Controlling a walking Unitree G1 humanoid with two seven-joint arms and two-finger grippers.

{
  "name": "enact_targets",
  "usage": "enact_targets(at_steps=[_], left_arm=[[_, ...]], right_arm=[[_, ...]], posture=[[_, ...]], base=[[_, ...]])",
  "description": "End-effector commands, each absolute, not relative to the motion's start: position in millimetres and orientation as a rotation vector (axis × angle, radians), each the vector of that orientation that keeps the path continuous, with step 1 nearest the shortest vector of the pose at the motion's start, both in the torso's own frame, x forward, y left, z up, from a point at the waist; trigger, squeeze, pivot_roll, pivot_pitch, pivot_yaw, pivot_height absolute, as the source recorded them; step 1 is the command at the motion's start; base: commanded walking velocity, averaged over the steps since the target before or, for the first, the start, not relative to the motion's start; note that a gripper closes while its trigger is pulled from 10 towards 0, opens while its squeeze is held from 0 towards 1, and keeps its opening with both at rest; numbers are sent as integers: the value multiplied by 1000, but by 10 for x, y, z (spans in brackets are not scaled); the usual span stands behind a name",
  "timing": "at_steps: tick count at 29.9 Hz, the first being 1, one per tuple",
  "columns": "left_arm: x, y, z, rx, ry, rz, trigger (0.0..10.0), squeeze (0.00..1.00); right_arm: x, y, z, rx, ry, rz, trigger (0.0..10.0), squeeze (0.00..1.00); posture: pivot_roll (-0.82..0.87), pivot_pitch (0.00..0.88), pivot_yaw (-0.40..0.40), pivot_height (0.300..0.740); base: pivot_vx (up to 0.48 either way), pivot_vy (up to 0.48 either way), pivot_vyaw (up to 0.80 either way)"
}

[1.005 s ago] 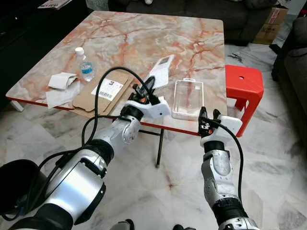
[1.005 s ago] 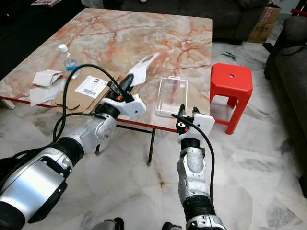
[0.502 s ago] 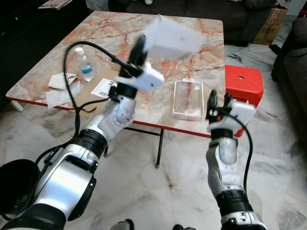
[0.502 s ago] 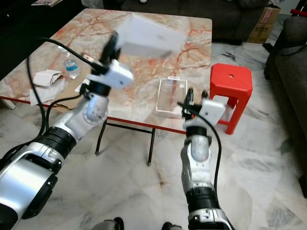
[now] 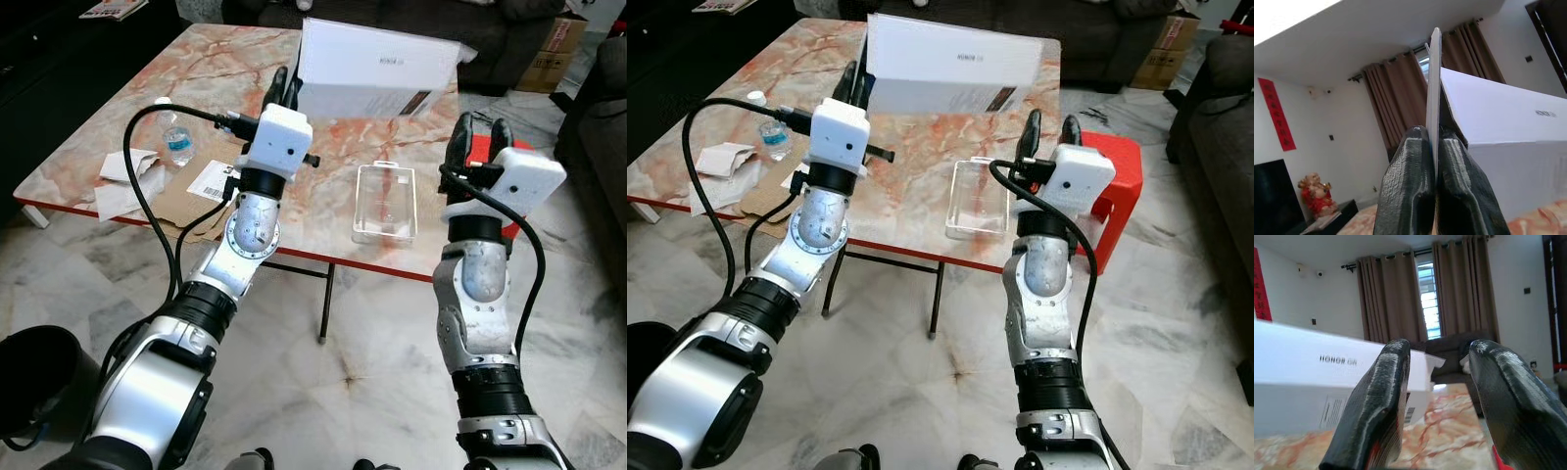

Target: Picking trash to rubbish bin

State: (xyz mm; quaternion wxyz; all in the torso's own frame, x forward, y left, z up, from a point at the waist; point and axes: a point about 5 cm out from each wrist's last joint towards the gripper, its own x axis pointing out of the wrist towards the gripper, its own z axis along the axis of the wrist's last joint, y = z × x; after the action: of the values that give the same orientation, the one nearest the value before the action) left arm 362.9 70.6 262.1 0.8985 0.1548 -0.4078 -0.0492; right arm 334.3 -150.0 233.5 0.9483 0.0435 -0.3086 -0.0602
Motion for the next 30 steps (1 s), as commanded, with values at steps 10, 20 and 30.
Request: enact_targets(at_steps=[10,20,30], left_arm=[[3618,939,2501,340,-793,-84,10000,0],[3636,1330,2370,419,-735,13,10000,0],[3593,1375,2140,409,-672,19,10000,0]], right_arm=[[3261,-1760,2389,-24,-633,-198,10000,0],[3239,-1993,2219,-20,-569,-256,10000,0],[3211,-2127,1918,-32,-469,-299,10000,0]], posture=[[73,81,12,740],[84,70,13,740],[89,66,6,740]], base=[[0,0,0],[0,0,0],[0,0,0]])
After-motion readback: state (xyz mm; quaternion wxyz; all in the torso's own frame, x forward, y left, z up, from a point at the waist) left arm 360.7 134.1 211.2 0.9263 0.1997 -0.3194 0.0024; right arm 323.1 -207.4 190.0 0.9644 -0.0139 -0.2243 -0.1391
